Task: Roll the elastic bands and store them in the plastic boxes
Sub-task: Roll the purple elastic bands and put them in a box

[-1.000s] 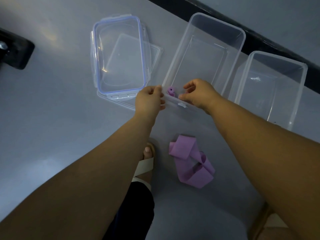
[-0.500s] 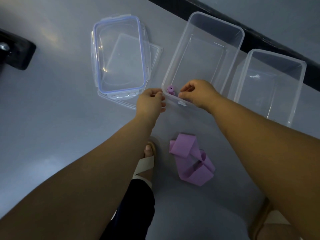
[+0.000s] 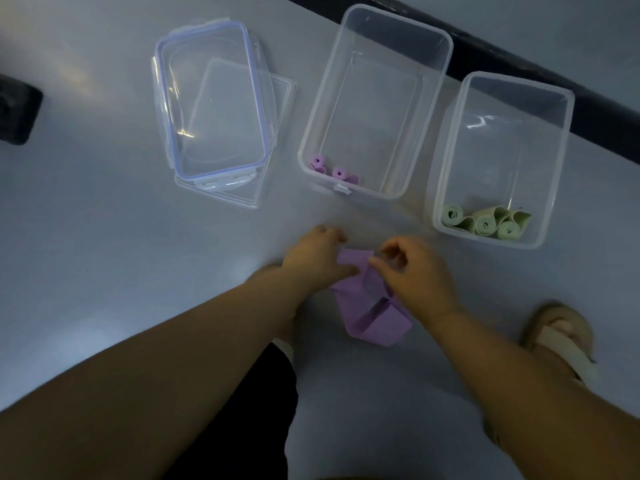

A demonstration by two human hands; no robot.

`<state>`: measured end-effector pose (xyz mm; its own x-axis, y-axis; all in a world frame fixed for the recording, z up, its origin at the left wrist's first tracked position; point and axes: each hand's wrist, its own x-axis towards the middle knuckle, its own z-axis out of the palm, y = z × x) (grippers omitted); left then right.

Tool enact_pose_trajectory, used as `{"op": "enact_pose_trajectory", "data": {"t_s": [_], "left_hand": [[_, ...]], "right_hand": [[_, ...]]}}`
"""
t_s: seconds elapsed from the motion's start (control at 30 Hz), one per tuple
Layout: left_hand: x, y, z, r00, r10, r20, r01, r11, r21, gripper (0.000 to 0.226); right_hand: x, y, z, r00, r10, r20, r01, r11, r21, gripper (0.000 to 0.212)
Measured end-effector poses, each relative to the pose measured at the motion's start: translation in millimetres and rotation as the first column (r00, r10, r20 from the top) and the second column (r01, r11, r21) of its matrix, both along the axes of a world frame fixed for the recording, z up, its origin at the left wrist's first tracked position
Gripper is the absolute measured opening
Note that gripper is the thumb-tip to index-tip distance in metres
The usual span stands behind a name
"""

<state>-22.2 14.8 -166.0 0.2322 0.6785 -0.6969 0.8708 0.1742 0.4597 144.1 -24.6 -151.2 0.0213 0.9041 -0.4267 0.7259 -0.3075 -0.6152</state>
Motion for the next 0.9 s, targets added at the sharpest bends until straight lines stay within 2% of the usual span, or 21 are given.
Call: {"op": "enact_pose_trajectory", "data": {"t_s": [0.07,0.1,0.2,0.27,0.37,0.5,0.6,0.73,0.9], "left_hand": [[4,-8,-8,0.989,-0.141,-0.046,0.139,0.99,-0.031,0.065],[5,-9,-11,0.983,-0.169,-0.066,0.168,0.985,-0.031,0.059],[8,-7,-13,0.984,-0.167,-0.067,0.165,0.986,-0.035,0.031],[10,-3,-8,0.987,-0.151,-0.049,0.149,0.988,-0.043,0.026],[9,7,8,0.994,-0.099,-0.036,0.098,0.995,-0.02,0.027],[10,23,48,0.996,-0.077,-0.036,0.076,0.997,-0.032,0.03],[13,33,94,0.998,-0.058,-0.006,0.058,0.996,-0.062,0.031],[18,42,161,1.0,0.012,0.017,-0.011,0.999,-0.049,0.033],[27,32,227,0.993,0.088,0.073,-0.086,0.996,-0.025,0.037]], "right_hand": [[6,-25,-18,0.994,-0.05,0.099,0.068,0.981,-0.18,0.046],[8,-33,-27,0.993,-0.064,0.104,0.088,0.965,-0.248,0.047],[6,-47,-38,0.992,-0.045,0.117,0.08,0.944,-0.319,0.02],[4,-47,-37,0.993,-0.105,0.05,0.115,0.939,-0.325,0.015],[5,-36,-21,0.946,-0.296,-0.129,0.231,0.899,-0.371,0.018],[14,-16,12,0.88,-0.403,-0.249,0.331,0.899,-0.287,0.003],[21,-3,50,0.84,-0.436,-0.323,0.377,0.897,-0.229,0.011],[31,5,105,0.898,-0.324,-0.297,0.296,0.945,-0.136,0.018],[41,3,170,0.92,-0.298,-0.253,0.266,0.952,-0.154,0.032]]}}
